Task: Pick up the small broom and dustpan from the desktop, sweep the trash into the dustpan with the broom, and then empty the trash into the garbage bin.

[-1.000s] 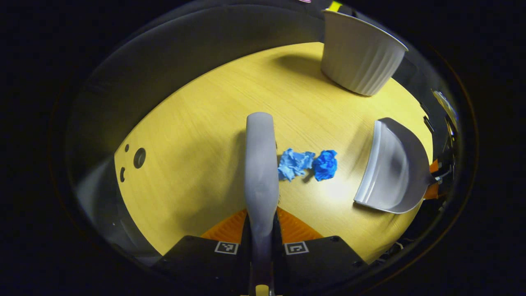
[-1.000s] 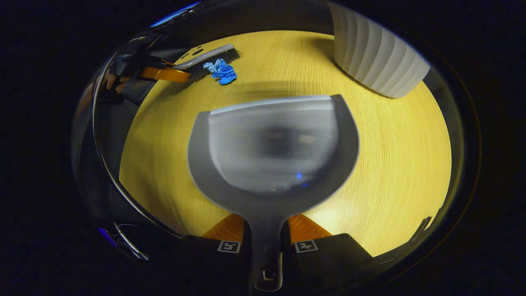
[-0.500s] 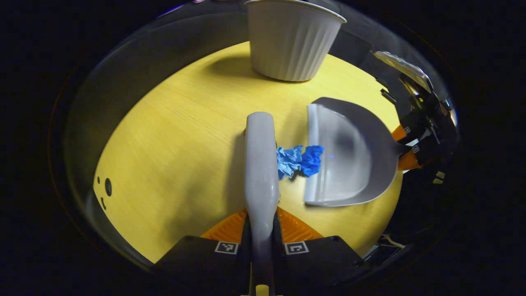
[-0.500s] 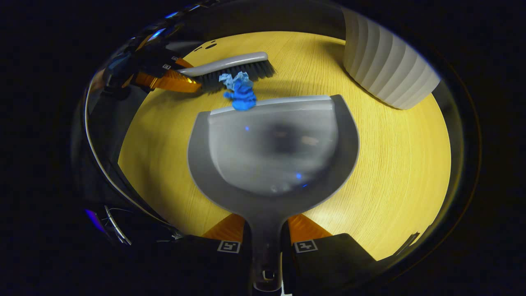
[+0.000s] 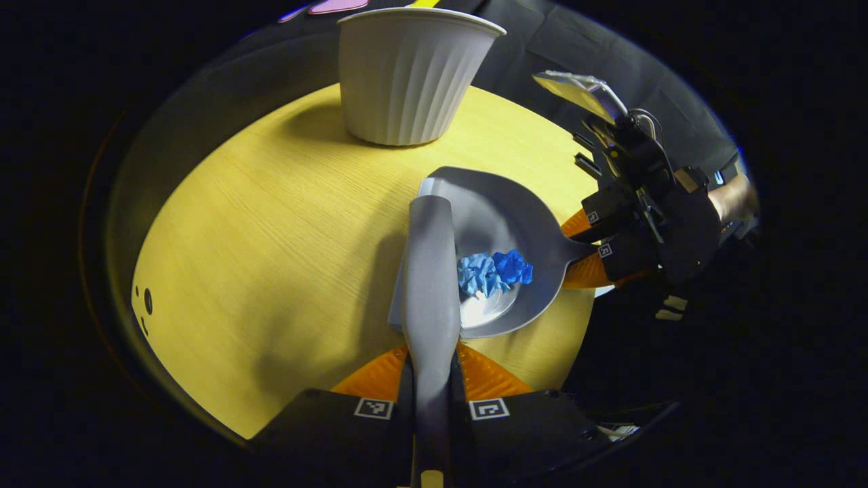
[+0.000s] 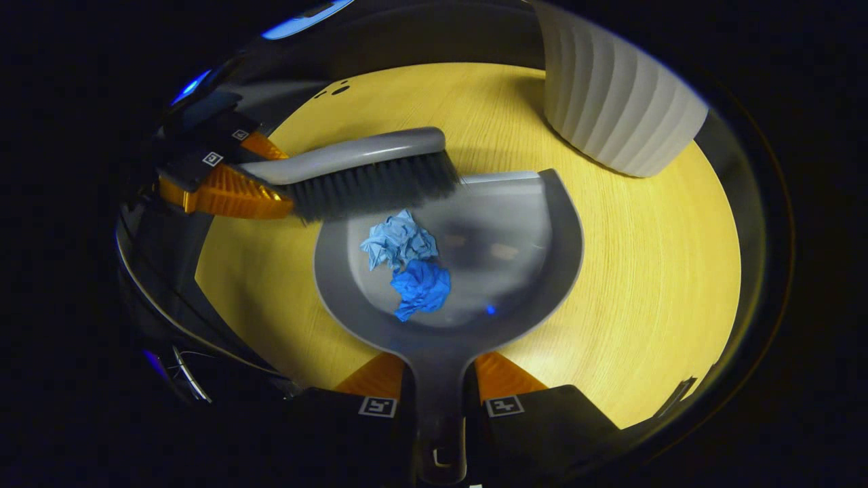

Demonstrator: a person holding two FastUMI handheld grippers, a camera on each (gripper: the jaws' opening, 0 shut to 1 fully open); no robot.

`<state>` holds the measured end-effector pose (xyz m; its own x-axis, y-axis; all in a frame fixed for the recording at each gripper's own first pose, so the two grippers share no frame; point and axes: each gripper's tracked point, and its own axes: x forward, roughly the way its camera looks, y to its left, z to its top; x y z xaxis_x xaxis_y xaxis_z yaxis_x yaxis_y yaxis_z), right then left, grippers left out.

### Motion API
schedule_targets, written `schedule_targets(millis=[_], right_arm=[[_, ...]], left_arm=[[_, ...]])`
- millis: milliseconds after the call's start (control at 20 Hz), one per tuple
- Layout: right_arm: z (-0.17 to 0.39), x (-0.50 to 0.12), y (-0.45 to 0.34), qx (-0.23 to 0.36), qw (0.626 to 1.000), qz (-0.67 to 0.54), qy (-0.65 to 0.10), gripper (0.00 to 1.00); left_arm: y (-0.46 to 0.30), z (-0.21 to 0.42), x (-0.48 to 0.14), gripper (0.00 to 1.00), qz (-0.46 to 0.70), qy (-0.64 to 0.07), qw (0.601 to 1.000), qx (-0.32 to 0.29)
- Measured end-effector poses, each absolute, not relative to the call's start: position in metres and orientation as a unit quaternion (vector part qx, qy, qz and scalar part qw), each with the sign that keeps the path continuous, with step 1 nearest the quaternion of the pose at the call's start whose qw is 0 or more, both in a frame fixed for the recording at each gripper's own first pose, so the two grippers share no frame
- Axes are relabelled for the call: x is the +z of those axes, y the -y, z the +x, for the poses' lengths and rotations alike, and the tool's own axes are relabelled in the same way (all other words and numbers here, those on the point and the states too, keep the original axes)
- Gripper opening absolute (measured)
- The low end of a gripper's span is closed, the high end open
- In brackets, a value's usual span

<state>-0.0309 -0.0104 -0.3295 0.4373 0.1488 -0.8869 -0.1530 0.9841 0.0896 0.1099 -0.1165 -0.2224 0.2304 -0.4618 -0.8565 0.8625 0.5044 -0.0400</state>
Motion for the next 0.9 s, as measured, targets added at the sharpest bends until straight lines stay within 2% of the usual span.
schedule_targets(millis=[300, 350, 400, 500, 600, 650, 700, 900], right_arm=[[-0.025, -0.321, 0.007, 0.08, 0.855, 0.038, -0.511, 0.32], [-0.026, -0.32, 0.007, 0.08, 0.856, 0.039, -0.509, 0.32], [-0.026, -0.318, 0.007, 0.08, 0.858, 0.04, -0.505, 0.32], [-0.025, -0.313, 0.008, 0.079, 0.867, 0.043, -0.491, 0.33], [-0.027, -0.319, 0.008, 0.085, 0.867, 0.04, -0.49, 0.33], [-0.025, -0.32, 0.009, 0.087, 0.867, 0.034, -0.489, 0.33], [-0.024, -0.32, 0.01, 0.088, 0.867, 0.023, -0.491, 0.32], [-0.023, -0.301, 0.005, 0.065, 0.874, 0.011, -0.482, 0.32]], left_arm=[[0.089, 0.11, -0.202, 0.26, 0.107, -0.416, 0.821, -0.376], [0.079, 0.108, -0.202, 0.29, 0.088, -0.411, 0.832, -0.363], [0.07, 0.108, -0.204, 0.26, 0.074, -0.405, 0.843, -0.346], [0.046, 0.1, -0.218, 0.26, 0.051, -0.397, 0.864, -0.307], [0.034, 0.093, -0.236, 0.26, 0.033, -0.392, 0.877, -0.274], [0.027, 0.089, -0.25, 0.3, 0.026, -0.392, 0.882, -0.259], [0.02, 0.085, -0.264, 0.26, 0.017, -0.392, 0.886, -0.247], [-0.001, 0.066, -0.294, 0.26, -0.018, -0.397, 0.892, -0.215]])
